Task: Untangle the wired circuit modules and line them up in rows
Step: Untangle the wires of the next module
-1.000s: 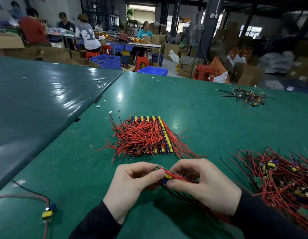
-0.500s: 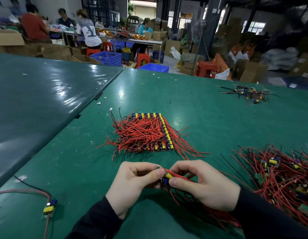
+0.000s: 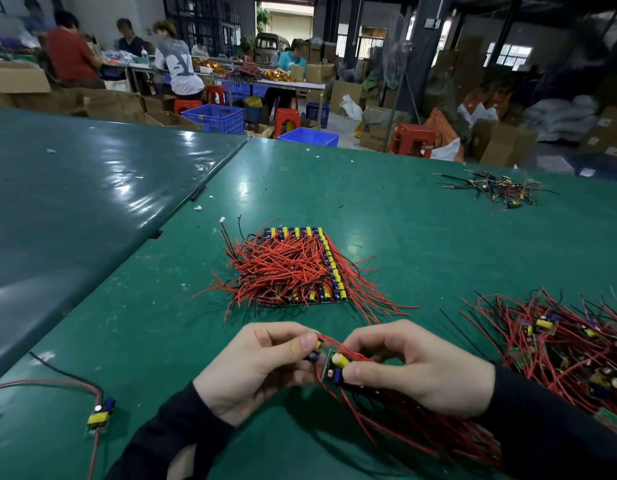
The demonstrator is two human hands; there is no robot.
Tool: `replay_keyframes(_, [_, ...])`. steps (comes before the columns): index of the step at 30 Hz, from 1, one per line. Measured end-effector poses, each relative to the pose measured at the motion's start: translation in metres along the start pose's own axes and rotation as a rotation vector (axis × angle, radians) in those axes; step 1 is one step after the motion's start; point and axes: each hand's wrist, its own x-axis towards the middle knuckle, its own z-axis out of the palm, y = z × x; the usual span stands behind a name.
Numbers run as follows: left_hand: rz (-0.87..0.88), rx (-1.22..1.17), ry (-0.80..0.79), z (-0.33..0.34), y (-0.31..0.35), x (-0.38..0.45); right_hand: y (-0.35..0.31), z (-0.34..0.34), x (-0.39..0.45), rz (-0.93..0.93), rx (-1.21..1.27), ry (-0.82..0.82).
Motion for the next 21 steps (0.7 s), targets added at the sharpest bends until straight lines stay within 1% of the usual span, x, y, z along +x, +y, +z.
replay_keyframes(1, [0.010,0.008,0.045,-0.002,0.003,0.000,0.001,-0.001,0.001,0.016,-0.018,0.003])
replay_keyframes(3, [0.072,-0.019,0.204,-0.008,0.009,0.002,0.005,-0.003,0.003,0.043,-0.127,0.025])
replay_keyframes(5, [0.191,-0.116,0.390,-0.019,0.016,0.004,0.009,-0.006,0.004,0.072,-0.286,0.056])
replay_keyframes(6, [0.256,-0.180,0.459,-0.024,0.021,0.005,0.011,-0.007,0.004,0.093,-0.343,0.067])
replay_keyframes(7, [0.318,-0.248,0.505,-0.029,0.025,0.005,0.013,-0.007,0.004,0.122,-0.384,0.067])
replay_keyframes(9, [0.401,-0.394,0.547,-0.035,0.032,0.003,0.015,-0.007,0.002,0.173,-0.463,0.049])
replay_keyframes(11, [0.403,-0.523,0.513,-0.036,0.037,0.000,0.015,-0.009,0.000,0.190,-0.522,0.058])
replay_keyframes(13, [0.354,-0.596,0.422,-0.034,0.038,-0.003,0.016,-0.009,-0.002,0.181,-0.564,0.086])
replay_keyframes(15, [0.302,-0.594,0.336,-0.031,0.036,-0.003,0.016,-0.006,-0.001,0.187,-0.607,0.065])
replay_keyframes(17, [0.258,-0.538,0.289,-0.024,0.032,-0.002,0.017,0.003,0.000,0.218,-0.622,0.034])
replay_keyframes(18, [0.235,-0.501,0.275,-0.021,0.029,-0.001,0.017,0.008,0.001,0.203,-0.626,0.050])
replay_keyframes(19, [0.212,-0.463,0.266,-0.018,0.026,0.000,0.015,0.012,0.004,0.158,-0.607,0.110])
replay_keyframes(20, [0.191,-0.419,0.254,-0.015,0.023,0.000,0.012,0.014,0.007,0.105,-0.544,0.212])
replay_keyframes(21, [0.171,-0.365,0.238,-0.013,0.021,0.000,0.010,0.014,0.012,0.071,-0.413,0.333])
